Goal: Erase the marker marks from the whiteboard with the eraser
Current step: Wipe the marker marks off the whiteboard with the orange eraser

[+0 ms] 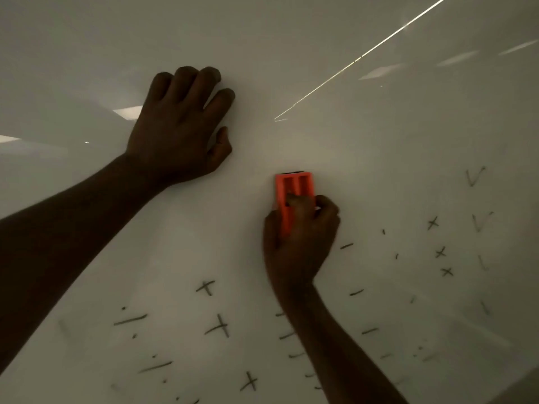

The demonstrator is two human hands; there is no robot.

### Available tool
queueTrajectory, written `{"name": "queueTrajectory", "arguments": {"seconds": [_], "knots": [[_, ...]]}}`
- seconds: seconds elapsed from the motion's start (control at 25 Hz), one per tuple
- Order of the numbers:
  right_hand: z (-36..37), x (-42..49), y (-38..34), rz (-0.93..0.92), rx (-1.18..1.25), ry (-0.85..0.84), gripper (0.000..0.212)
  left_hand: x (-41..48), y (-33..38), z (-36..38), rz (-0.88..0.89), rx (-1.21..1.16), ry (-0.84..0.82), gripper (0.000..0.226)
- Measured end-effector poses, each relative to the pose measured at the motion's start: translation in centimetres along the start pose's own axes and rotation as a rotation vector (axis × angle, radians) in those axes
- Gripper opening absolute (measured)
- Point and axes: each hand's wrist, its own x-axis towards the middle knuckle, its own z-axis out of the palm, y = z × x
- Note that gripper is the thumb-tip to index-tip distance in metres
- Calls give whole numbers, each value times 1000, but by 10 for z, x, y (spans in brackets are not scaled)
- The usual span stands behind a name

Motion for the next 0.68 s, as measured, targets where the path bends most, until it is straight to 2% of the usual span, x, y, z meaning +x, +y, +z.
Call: {"name": "queueTrajectory", "arguments": {"seconds": [0.2,0.32,0.4,0.44,0.52,0.68], "knots": [[12,-70,-58,-277,72,-228,28,-3,-1,2,1,-12,7,48],[4,-70,-32,-540,99,-345,28,-4,0,2,0,-16,22,46],[-8,-49,5,-667,68,-346,40,-5,1,2,-5,-21,35,45],[-14,-34,28,-657,41,-303,49,-5,1,2,-13,-19,44,44],[-29,0,79,-481,-4,-181,56,-6,2,2,-21,-17,59,44],[-44,40,137,-95,-68,-8,34,-5,3,3,-28,1,58,44]]}}
